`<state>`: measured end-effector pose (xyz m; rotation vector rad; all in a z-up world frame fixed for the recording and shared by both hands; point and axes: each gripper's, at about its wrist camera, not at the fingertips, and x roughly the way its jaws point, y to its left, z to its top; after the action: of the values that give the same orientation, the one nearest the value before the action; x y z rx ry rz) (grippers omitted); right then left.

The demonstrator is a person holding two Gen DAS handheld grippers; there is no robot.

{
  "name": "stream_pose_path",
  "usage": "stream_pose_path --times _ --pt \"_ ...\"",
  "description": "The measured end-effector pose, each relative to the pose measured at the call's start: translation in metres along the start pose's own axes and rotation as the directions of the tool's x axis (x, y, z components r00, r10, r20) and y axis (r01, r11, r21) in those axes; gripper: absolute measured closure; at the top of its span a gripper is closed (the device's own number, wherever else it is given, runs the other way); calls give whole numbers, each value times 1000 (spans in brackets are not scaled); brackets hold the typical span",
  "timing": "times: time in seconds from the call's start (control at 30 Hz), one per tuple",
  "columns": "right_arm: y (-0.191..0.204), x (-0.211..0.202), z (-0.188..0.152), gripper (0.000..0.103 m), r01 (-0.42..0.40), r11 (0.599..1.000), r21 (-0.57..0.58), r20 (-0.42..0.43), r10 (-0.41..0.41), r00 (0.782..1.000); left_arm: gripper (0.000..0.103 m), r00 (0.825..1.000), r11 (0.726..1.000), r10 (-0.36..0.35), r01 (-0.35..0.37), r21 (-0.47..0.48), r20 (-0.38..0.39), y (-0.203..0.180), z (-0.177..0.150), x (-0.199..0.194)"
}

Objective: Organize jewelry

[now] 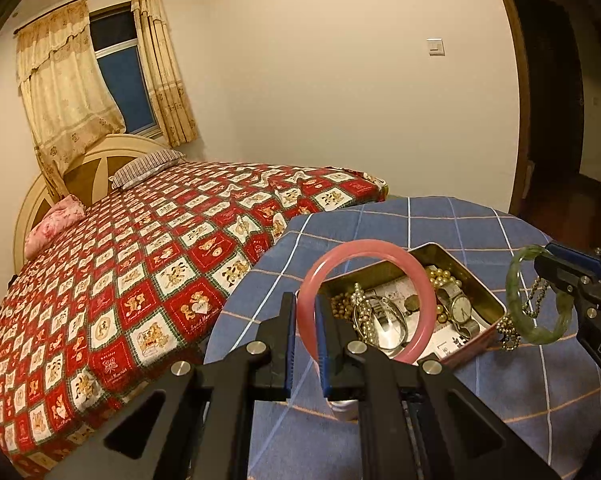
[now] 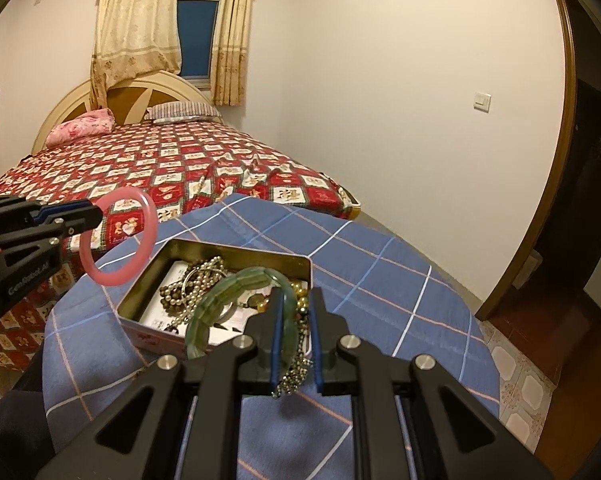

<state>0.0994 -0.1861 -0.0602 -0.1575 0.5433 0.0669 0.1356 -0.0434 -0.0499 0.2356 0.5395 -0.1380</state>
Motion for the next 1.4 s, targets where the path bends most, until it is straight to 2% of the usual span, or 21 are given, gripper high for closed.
stream_pose_path --times 0.5,0.97,1.1,1.2,1.4 --pt "-6 30 14 89 0 1000 -7 -36 0 999 94 999 1000 -13 13 4 -40 -2 11 33" --pt "-18 40 19 89 -27 1000 13 -62 28 998 94 998 999 -24 26 20 -60 -6 16 49" --pt "-18 33 14 89 -47 999 20 -68 49 996 94 998 999 -27 28 18 -57 -5 14 47" --pt "-18 24 7 89 -100 994 53 -68 103 992 94 998 999 -32 32 11 -61 -5 13 46" --pt "-17 7 -30 88 -140 984 107 -99 151 984 94 997 999 -34 35 12 -63 -5 11 44"
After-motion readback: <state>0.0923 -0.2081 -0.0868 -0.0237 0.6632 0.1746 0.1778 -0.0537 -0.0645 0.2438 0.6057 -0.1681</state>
